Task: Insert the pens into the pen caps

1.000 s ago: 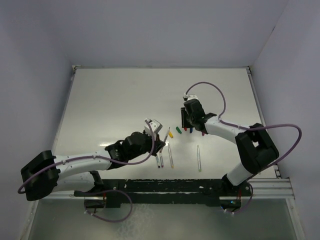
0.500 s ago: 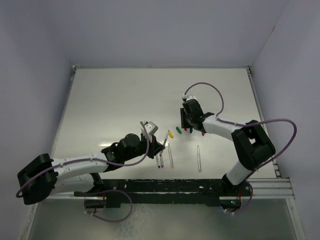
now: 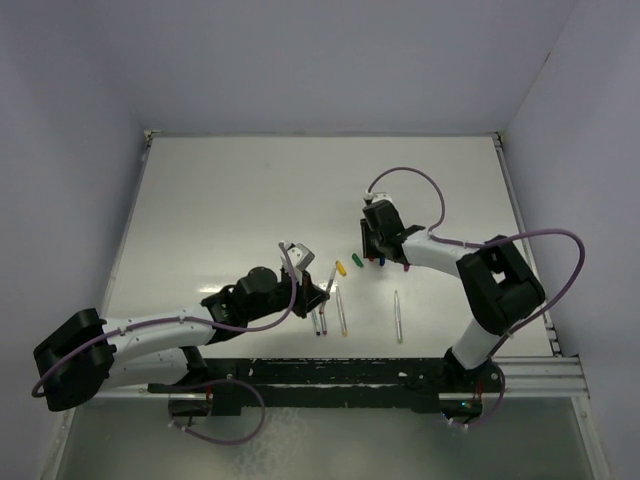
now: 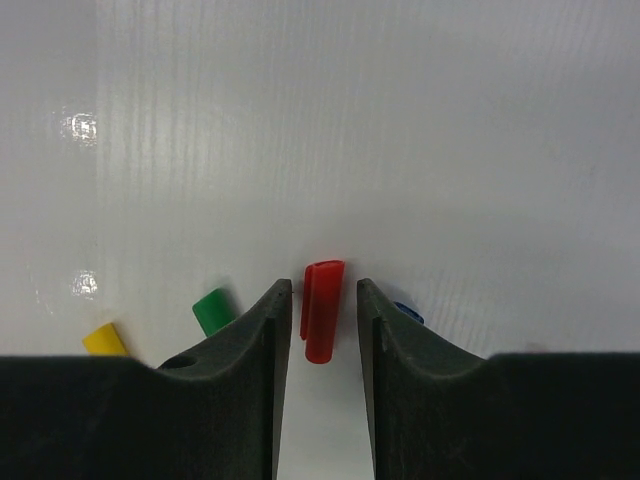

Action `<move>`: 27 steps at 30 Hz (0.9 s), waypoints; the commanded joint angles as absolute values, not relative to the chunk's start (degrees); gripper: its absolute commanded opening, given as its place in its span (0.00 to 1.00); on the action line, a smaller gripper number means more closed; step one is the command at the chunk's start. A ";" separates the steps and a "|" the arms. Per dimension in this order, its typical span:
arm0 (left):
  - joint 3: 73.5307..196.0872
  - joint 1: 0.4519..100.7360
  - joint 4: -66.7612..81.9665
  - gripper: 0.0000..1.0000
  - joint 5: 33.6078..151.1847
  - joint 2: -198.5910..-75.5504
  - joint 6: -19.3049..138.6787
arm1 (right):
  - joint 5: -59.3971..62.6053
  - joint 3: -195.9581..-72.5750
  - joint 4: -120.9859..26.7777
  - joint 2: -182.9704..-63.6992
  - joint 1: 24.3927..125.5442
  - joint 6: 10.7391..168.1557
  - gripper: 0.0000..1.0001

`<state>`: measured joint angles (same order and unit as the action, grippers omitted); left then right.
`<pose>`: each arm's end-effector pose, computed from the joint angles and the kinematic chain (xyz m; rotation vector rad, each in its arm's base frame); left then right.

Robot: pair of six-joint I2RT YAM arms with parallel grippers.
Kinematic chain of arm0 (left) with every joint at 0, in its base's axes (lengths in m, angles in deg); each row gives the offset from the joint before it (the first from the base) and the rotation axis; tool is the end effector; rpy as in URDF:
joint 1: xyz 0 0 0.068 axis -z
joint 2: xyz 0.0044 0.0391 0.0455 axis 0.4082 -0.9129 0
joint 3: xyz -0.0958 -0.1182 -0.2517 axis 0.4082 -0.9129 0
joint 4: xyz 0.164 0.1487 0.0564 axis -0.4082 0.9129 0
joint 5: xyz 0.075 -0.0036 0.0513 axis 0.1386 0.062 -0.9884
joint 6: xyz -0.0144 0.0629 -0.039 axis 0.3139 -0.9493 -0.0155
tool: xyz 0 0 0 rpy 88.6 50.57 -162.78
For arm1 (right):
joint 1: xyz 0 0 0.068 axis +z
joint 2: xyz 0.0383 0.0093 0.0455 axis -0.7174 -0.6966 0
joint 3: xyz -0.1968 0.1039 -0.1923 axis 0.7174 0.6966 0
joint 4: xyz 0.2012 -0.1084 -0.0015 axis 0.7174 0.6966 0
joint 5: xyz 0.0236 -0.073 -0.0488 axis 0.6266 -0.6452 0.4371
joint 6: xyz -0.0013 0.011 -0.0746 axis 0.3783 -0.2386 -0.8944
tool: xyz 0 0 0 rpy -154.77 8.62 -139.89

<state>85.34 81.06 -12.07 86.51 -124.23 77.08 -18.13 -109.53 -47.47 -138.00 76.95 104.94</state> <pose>0.1168 -0.1844 0.2364 0.5207 1.9626 -1.0344 0.2942 0.1621 0.1964 -0.0774 2.3442 0.2136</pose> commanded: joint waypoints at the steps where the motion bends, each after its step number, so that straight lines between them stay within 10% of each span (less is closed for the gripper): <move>1: 85.83 80.76 -15.34 0.00 87.47 -124.39 77.84 | -20.16 -111.38 -48.15 -139.04 77.30 105.19 0.35; 27: 85.28 80.07 -13.81 0.00 85.54 -123.70 79.19 | -26.63 -108.34 -42.96 -140.28 81.02 109.02 0.29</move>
